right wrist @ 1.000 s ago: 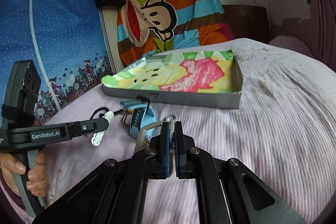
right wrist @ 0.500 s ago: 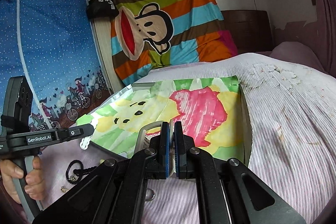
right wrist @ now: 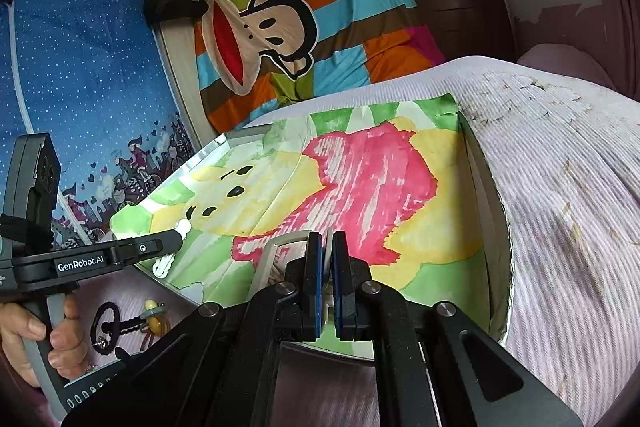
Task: Organize jewelry
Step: 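Carry the claw clip with the right tool while the left tool carries the white clip to the box, then open the right tool over the box while the left tool releases the white clip there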
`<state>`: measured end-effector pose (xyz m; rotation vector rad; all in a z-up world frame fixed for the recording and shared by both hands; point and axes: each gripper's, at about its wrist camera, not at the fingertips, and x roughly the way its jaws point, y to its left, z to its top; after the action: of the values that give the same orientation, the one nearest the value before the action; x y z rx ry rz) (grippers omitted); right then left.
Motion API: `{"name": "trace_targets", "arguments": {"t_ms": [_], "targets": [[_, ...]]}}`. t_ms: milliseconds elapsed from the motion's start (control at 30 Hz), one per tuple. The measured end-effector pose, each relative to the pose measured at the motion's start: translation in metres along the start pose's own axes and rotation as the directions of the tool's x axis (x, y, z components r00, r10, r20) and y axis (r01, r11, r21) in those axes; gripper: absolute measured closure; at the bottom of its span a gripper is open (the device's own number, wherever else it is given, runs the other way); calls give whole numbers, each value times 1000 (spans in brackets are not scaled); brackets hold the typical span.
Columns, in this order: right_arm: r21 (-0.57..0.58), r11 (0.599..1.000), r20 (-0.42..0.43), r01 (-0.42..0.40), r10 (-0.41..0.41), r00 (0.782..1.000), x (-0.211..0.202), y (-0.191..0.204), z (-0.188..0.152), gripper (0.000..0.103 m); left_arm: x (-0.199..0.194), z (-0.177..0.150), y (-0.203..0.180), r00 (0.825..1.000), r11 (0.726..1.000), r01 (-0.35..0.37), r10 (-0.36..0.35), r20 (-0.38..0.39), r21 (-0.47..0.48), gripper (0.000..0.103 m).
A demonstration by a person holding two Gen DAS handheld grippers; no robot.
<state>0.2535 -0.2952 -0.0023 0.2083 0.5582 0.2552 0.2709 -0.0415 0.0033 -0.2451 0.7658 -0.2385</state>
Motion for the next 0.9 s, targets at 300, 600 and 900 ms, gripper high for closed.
{"name": "trace_targets", "arguments": {"t_ms": [300, 600, 900], "targets": [[-49, 998, 56, 48, -45, 997, -26, 10, -6, 79, -22, -13, -1, 998, 1000, -1, 1, 61, 3, 86], [-92, 993, 187, 79, -61, 980, -80, 28, -12, 48, -75, -35, -4, 978, 999, -35, 28, 205, 30, 32], [-124, 987, 286, 98, -59, 956, -132, 48, -32, 17, -123, -64, -3, 944, 996, -73, 52, 324, 54, 2]]}}
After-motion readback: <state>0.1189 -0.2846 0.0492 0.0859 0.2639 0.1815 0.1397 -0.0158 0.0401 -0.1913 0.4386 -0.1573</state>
